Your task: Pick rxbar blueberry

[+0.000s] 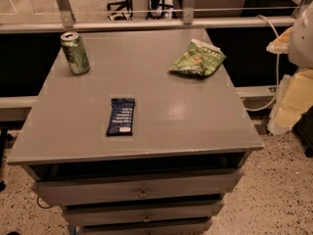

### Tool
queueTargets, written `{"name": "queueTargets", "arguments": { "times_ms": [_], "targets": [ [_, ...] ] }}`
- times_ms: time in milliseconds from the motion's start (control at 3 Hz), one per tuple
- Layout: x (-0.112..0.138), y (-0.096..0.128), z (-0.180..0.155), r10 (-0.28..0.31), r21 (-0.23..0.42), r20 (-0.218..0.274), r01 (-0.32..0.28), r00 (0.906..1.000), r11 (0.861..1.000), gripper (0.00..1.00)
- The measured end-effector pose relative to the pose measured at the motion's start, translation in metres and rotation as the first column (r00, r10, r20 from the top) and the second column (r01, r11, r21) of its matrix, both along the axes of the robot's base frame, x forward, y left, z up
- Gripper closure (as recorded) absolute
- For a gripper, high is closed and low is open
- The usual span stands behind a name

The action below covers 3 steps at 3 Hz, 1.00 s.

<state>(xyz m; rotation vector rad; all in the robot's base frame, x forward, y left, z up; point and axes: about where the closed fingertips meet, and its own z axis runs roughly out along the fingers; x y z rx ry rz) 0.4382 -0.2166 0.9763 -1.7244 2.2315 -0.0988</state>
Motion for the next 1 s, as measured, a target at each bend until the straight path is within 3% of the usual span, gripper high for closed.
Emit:
{"name": "queueTargets", "arguments": {
  "times_ms": [333, 667, 1000],
  "targets": [
    [0.003, 0.002, 0.002, 0.005, 0.012, 0.015, -0.005, 0.9999, 1.0, 0.0],
    [0.029, 0.034, -0.018, 0.016, 0.113, 0.009, -0.017, 0.9998, 0.993, 0.0],
    [0.06, 0.092, -0.045, 0.038, 0.256, -0.021, -0.032, 0.999, 0.966, 0.0]
  ]
}}
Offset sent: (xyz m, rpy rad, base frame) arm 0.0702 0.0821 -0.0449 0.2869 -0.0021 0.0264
